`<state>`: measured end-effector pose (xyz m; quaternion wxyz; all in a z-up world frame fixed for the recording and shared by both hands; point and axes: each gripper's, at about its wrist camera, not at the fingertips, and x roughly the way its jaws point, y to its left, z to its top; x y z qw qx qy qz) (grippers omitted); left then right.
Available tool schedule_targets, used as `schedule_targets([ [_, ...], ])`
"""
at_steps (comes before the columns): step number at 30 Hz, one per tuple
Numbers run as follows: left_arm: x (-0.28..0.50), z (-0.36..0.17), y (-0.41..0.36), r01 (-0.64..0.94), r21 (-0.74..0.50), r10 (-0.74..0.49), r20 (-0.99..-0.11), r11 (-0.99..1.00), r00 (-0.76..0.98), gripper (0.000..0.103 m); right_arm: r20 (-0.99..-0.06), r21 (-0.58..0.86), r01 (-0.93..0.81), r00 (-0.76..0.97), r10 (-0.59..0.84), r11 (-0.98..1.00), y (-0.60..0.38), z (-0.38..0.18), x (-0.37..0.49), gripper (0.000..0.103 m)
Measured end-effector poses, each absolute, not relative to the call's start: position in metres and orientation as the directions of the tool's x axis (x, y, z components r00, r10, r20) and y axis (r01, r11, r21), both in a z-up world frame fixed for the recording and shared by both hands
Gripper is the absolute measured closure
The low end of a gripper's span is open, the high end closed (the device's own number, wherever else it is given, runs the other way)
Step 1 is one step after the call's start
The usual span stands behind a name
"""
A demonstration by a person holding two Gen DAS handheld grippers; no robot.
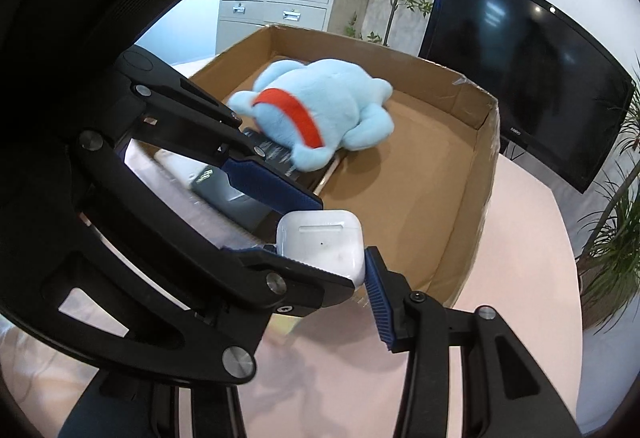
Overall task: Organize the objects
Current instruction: 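Lift the earbud case with both grippers and carry it over the box, then open both grippers to drop the earbud case into the box, then close both grippers on the black round device on the table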
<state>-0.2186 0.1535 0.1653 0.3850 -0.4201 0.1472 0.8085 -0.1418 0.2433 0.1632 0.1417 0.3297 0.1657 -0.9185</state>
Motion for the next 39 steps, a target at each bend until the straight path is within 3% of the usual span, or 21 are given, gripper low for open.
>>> schedule_targets([
  [12, -0.276, 0.12, 0.17, -0.694, -0.177, 0.506, -0.808, -0.698, -0.303, 0.06, -0.701, -0.188, 0.344, -0.703, -0.12, -0.92, 0.267, 0.132, -0.196, 0.061],
  [15, -0.269, 0.128, 0.158, -0.657, -0.129, 0.466, -0.804, -0.742, -0.369, 0.06, -0.706, -0.176, 0.35, -0.696, -0.129, -0.92, 0.262, 0.132, -0.196, 0.058],
  [18, -0.258, 0.157, 0.129, -0.625, -0.139, 0.483, -0.767, -0.768, -0.423, 0.051, -0.682, -0.189, 0.343, -0.72, -0.128, -0.92, 0.253, 0.146, -0.184, 0.048],
  [21, -0.236, 0.182, 0.093, -0.587, -0.134, 0.477, -0.735, -0.799, -0.482, 0.042, -0.652, -0.176, 0.335, -0.744, -0.146, -0.926, 0.242, 0.164, -0.169, 0.046],
  [25, -0.192, 0.194, 0.024, -0.546, -0.123, 0.454, -0.719, -0.829, -0.526, 0.038, -0.595, -0.046, 0.384, -0.752, -0.283, -0.922, 0.218, 0.186, -0.136, 0.034],
  [32, -0.133, 0.139, -0.095, -0.361, -0.186, 0.364, -0.771, -0.914, -0.523, 0.037, -0.588, 0.201, 0.61, -0.551, -0.592, -0.767, 0.138, 0.157, -0.1, 0.031],
  [39, -0.096, 0.073, -0.14, -0.223, -0.313, 0.384, -0.79, -0.923, -0.479, 0.037, -0.68, 0.286, 0.66, -0.371, -0.632, -0.695, 0.063, 0.086, -0.095, 0.027],
])
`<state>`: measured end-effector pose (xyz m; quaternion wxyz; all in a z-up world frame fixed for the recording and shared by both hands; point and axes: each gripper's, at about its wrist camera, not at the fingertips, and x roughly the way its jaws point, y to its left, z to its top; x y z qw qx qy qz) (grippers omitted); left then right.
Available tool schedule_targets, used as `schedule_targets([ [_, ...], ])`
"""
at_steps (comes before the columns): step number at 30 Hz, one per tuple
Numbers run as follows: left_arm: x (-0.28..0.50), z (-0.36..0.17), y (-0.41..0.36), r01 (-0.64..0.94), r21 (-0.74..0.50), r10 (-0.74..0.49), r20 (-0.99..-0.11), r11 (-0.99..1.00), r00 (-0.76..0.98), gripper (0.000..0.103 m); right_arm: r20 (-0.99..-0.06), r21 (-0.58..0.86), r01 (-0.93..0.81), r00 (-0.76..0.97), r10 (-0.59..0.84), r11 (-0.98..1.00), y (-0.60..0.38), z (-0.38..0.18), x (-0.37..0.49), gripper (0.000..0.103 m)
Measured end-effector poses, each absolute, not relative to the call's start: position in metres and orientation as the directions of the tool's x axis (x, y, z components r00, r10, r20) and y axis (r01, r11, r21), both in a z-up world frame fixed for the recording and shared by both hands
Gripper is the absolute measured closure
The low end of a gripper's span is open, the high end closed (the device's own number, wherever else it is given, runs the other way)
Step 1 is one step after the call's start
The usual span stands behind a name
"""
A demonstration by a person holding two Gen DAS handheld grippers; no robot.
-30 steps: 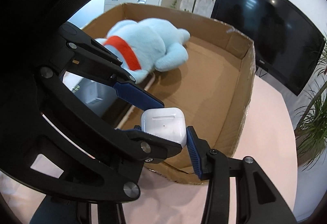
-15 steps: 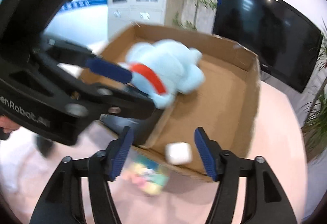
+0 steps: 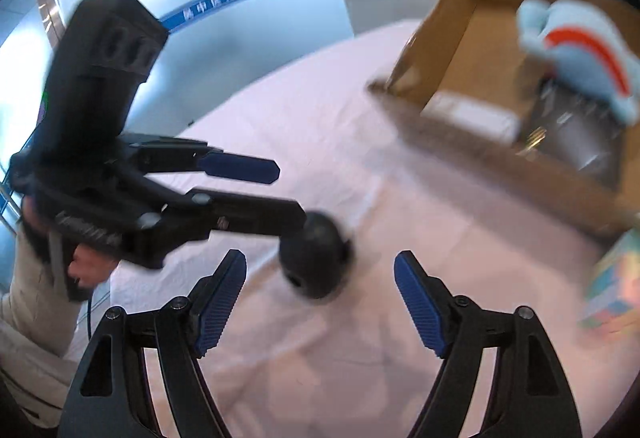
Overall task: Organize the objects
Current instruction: 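Close both grippers on the black round device on the table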
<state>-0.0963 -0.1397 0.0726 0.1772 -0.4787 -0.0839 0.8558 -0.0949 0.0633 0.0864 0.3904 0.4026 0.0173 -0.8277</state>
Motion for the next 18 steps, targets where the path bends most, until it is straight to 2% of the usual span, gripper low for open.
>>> schedule_targets([
  [4, -0.098, 0.049, -0.143, -0.173, -0.331, 0.374, -0.809, -0.928, -0.454, 0.037, -0.726, 0.25, 0.624, -0.385, -0.569, -0.74, 0.035, 0.065, -0.103, 0.027],
  [8, -0.104, 0.034, -0.137, -0.154, -0.331, 0.365, -0.821, -0.931, -0.438, 0.037, -0.719, 0.275, 0.59, -0.398, -0.57, -0.759, 0.025, 0.054, -0.11, 0.028],
  [11, -0.104, 0.029, -0.129, -0.168, -0.302, 0.346, -0.83, -0.938, -0.438, 0.039, -0.73, 0.265, 0.579, -0.402, -0.553, -0.771, 0.02, 0.05, -0.11, 0.041],
  [12, -0.103, 0.029, -0.126, -0.18, -0.297, 0.347, -0.827, -0.938, -0.443, 0.045, -0.734, 0.262, 0.58, -0.399, -0.549, -0.771, 0.019, 0.049, -0.112, 0.044],
  [18, -0.105, 0.028, -0.12, -0.18, -0.294, 0.344, -0.817, -0.939, -0.463, 0.045, -0.733, 0.237, 0.581, -0.419, -0.536, -0.778, 0.02, 0.048, -0.111, 0.044],
])
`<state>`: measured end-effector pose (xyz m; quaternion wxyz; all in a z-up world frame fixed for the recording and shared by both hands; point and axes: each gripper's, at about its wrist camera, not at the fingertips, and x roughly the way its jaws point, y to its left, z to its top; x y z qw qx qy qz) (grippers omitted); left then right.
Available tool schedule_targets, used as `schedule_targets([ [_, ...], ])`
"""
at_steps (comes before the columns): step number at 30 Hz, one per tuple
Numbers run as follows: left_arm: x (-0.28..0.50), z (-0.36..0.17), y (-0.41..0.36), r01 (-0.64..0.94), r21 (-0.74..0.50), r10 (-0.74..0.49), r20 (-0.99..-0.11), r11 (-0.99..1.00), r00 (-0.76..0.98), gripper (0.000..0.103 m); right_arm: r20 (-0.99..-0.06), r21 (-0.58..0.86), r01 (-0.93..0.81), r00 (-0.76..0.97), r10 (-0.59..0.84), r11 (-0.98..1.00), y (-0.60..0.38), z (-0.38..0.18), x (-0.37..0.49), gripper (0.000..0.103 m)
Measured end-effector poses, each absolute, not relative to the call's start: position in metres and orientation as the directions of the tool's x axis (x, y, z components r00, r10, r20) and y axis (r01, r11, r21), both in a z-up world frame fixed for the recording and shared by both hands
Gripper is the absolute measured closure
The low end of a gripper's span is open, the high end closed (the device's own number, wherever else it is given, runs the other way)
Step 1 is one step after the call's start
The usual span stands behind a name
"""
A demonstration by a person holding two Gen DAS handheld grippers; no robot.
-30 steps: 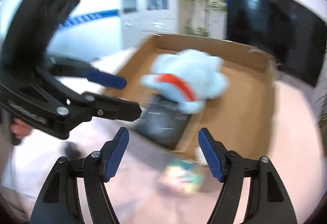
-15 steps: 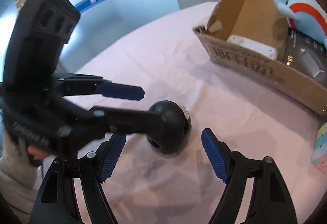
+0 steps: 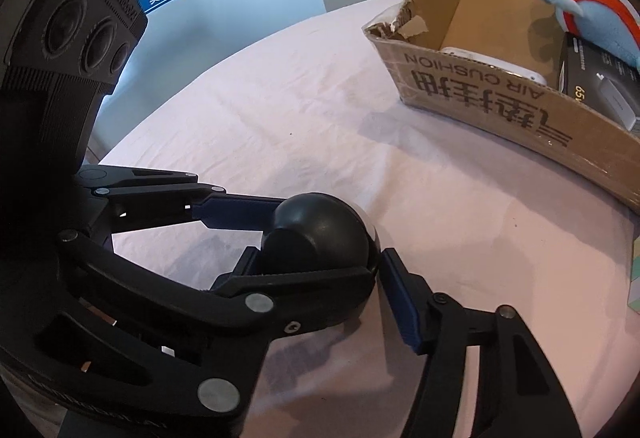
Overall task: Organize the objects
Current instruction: 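Close both grippers on the black round device on the table, then lift the black device with both grippers and carry it over the box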
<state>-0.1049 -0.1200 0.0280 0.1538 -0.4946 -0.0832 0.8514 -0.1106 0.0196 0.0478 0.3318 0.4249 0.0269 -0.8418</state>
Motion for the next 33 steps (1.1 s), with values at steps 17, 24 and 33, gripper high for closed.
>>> schedule_targets([
  [17, -0.106, 0.02, -0.109, -0.156, -0.278, 0.319, -0.835, -0.948, -0.449, 0.044, -0.741, 0.204, 0.573, -0.44, -0.508, -0.794, 0.017, 0.039, -0.109, 0.044],
  [24, -0.104, 0.027, -0.098, -0.171, -0.275, 0.324, -0.831, -0.946, -0.452, 0.044, -0.735, 0.202, 0.564, -0.453, -0.504, -0.801, 0.029, 0.046, -0.105, 0.044],
  [33, -0.107, 0.04, -0.078, -0.206, -0.257, 0.325, -0.827, -0.944, -0.459, 0.044, -0.726, 0.189, 0.55, -0.479, -0.493, -0.813, 0.049, 0.06, -0.098, 0.044],
])
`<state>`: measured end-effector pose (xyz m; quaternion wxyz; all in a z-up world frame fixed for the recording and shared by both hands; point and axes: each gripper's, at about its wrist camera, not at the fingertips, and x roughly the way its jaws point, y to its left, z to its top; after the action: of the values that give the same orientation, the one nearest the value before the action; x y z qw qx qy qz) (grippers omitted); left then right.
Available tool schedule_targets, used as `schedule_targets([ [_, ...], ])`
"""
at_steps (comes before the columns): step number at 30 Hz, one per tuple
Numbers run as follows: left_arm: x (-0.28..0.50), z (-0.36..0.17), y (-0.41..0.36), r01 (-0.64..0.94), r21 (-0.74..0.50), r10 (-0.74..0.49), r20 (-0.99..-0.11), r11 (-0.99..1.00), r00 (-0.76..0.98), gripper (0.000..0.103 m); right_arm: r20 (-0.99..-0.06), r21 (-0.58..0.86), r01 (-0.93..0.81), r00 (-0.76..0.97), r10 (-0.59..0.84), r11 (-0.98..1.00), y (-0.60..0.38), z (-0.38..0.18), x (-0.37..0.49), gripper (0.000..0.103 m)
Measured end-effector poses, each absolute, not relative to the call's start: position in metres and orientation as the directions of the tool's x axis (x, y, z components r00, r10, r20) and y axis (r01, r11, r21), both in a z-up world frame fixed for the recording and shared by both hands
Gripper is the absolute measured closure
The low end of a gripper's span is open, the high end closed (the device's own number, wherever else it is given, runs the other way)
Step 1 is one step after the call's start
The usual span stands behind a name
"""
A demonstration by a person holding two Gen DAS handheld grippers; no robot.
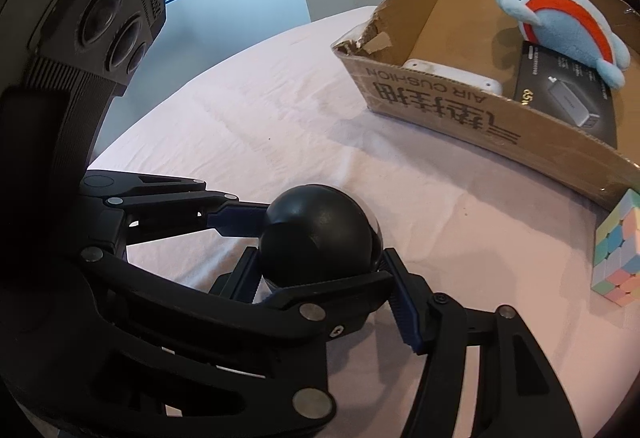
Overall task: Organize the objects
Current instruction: 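Lift the black device with both grippers and carry it over the box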
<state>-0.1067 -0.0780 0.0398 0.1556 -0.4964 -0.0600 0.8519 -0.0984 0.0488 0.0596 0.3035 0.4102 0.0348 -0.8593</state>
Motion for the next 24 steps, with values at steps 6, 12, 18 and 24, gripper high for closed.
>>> schedule_targets([
  [6, -0.106, 0.052, -0.059, -0.247, -0.233, 0.328, -0.815, -0.94, -0.478, 0.044, -0.706, 0.18, 0.531, -0.517, -0.485, -0.828, 0.065, 0.068, -0.094, 0.044],
  [12, -0.107, 0.065, -0.037, -0.29, -0.216, 0.339, -0.804, -0.932, -0.488, 0.044, -0.684, 0.157, 0.515, -0.559, -0.469, -0.843, 0.083, 0.08, -0.089, 0.044],
  [18, -0.109, 0.073, -0.018, -0.321, -0.203, 0.346, -0.8, -0.925, -0.491, 0.044, -0.666, 0.157, 0.493, -0.587, -0.461, -0.856, 0.104, 0.089, -0.085, 0.044],
  [24, -0.113, 0.077, -0.002, -0.346, -0.205, 0.362, -0.796, -0.916, -0.485, 0.044, -0.66, 0.159, 0.47, -0.604, -0.447, -0.868, 0.12, 0.094, -0.084, 0.044],
])
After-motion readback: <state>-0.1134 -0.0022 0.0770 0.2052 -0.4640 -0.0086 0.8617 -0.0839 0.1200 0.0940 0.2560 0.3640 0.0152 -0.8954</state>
